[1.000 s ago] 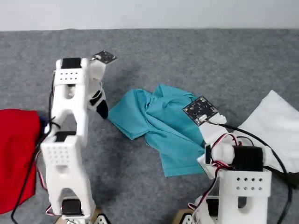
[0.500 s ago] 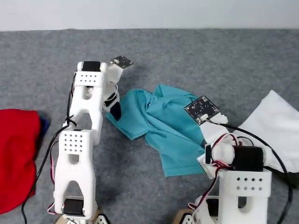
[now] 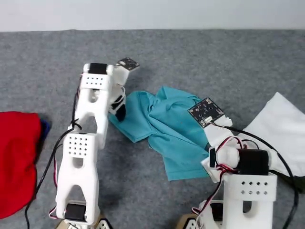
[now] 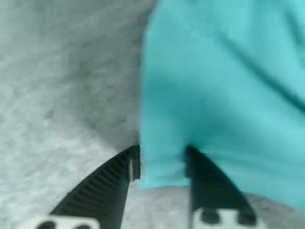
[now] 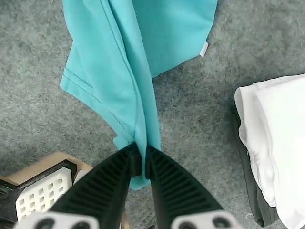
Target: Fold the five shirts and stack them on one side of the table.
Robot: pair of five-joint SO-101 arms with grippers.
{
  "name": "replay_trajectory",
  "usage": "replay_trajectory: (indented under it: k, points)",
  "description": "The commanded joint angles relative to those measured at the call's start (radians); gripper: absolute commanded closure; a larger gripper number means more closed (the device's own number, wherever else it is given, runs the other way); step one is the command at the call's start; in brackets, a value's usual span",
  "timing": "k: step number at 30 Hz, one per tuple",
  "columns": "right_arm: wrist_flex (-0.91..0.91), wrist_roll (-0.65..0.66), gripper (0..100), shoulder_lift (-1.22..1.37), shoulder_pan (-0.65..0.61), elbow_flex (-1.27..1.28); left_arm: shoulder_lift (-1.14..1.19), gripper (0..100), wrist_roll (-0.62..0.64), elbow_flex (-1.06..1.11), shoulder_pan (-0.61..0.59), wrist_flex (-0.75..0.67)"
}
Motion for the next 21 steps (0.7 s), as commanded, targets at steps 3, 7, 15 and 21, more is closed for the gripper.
replay_trajectory:
  k: [3,7,15,21]
  points:
    - [0.038,-0.003,98.8,-0.024,0.012,-0.011,0.009,100,0.009,-0.015,0.006,0.017]
    - [0.038,-0.003,98.8,-0.025,0.013,-0.043,-0.008,100,0.012,-0.021,-0.011,0.017]
    - [0.038,-0.008,98.8,-0.018,0.015,-0.252,-0.381,100,0.106,0.045,-0.029,0.018]
    - [0.013,-0.008,98.8,-0.016,0.016,-0.416,-0.792,100,0.166,0.186,-0.028,0.017]
